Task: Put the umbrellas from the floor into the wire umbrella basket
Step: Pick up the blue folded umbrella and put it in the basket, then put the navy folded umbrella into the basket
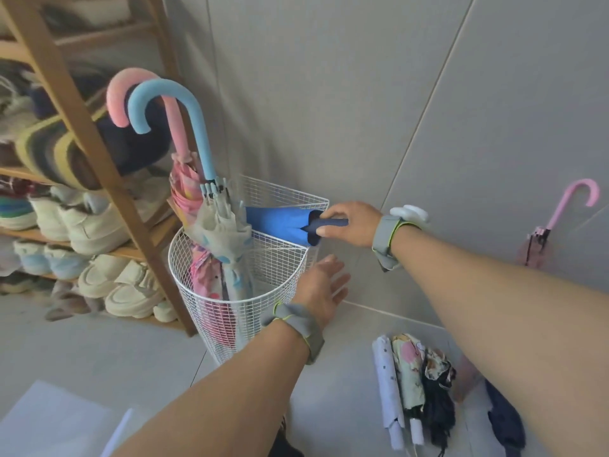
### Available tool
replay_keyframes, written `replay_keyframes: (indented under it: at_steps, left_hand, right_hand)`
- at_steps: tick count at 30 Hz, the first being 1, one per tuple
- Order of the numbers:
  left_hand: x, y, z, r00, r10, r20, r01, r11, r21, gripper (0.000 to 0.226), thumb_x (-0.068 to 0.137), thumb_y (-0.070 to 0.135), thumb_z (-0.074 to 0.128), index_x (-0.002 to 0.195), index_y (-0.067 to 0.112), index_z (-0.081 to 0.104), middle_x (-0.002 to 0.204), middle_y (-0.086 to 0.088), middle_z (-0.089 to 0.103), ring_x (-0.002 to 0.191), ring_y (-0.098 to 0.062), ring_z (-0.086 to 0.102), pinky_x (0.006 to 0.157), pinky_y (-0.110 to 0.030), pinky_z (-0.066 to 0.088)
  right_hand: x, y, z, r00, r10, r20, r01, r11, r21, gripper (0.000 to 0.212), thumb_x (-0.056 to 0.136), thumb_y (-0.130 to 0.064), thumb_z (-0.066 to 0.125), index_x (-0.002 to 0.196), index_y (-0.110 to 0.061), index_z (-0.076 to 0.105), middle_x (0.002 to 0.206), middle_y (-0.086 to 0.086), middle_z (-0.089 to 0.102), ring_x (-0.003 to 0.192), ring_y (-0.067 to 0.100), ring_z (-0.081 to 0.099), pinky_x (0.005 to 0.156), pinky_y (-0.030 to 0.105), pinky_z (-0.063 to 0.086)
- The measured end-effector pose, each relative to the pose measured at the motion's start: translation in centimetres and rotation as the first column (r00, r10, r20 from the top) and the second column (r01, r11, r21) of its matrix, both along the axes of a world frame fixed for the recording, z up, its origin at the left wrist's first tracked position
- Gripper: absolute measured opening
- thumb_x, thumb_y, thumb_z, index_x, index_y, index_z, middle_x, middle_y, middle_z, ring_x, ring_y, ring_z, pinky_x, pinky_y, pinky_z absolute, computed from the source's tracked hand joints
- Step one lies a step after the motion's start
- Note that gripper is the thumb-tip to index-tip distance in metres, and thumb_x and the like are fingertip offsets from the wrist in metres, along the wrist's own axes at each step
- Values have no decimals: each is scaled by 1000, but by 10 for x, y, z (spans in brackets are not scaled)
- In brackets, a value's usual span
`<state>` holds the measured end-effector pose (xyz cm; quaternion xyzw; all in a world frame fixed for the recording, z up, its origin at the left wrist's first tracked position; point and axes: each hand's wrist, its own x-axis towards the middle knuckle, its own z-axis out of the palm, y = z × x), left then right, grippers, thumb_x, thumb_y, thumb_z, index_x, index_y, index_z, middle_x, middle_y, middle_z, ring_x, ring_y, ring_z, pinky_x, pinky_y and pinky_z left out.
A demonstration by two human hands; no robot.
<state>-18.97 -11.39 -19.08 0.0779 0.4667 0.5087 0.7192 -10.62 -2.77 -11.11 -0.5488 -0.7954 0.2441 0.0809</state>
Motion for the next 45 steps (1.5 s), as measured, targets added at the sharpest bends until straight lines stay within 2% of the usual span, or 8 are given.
replay_keyframes:
  at_steps: [5,10,17,23,26,32,38,45]
  left_hand:
    - [-4,0,-10,1000,3,2,-2,986,-168,12,99,18,44,107,14,51,84,-4,60,66,-17,57,60,-27,43]
    - [-5,4,-6,998,65,-7,-65,980,-188,13,99,16,44,110,10,49,85,-8,56,64,-19,57,56,-26,42]
    - [-2,11,-9,992,119,-33,-123,970,-208,12,98,14,45,108,9,49,97,-12,56,62,-19,56,56,-26,42]
    - [13,8,-13,997,78,-27,-82,978,-194,9,98,12,43,95,11,51,75,-7,52,59,-17,53,54,-25,41]
    - [24,7,-18,997,41,-65,-53,980,-191,18,97,11,45,80,14,49,70,-5,49,57,-16,51,54,-23,39]
    - [56,-5,-35,985,-126,-121,98,972,-213,21,98,11,45,80,11,55,76,-4,56,60,-15,54,50,-20,41]
    - [99,-19,-62,905,-374,-202,326,916,-235,20,98,15,47,82,13,59,81,-3,63,68,-15,59,61,-22,44]
    - [159,-33,-82,773,-583,-248,524,809,-267,17,95,13,53,81,9,62,80,-6,66,68,-18,62,61,-23,46]
  right_hand:
    - [-4,3,-16,997,-57,-46,51,992,-116,37,86,-43,62,107,-13,61,85,6,71,68,19,69,61,25,47]
    - [1,3,-19,950,-172,-262,87,948,-307,32,95,-44,48,113,-20,59,73,1,69,48,10,53,44,19,36]
    - [-4,-3,-15,926,-198,-320,68,925,-374,36,95,-47,45,115,-22,62,87,4,71,59,10,54,50,21,39]
    - [31,-16,-28,836,-428,-344,330,892,-308,60,95,-61,26,122,-22,62,114,5,70,99,20,64,88,33,49]
    - [70,-36,-49,777,-519,-357,424,849,-315,60,98,-54,27,124,-12,61,112,10,69,86,17,64,62,21,48]
    - [163,-93,-107,796,-596,-107,476,725,-498,44,101,-36,37,115,-4,65,113,17,70,86,22,60,63,27,44]
    - [237,-140,-144,748,-663,19,564,621,-544,36,100,-22,43,117,7,59,112,24,68,72,20,59,41,12,39]
    - [323,-179,-179,625,-777,77,692,504,-517,21,97,-14,43,92,-12,63,91,15,71,62,16,62,43,14,43]
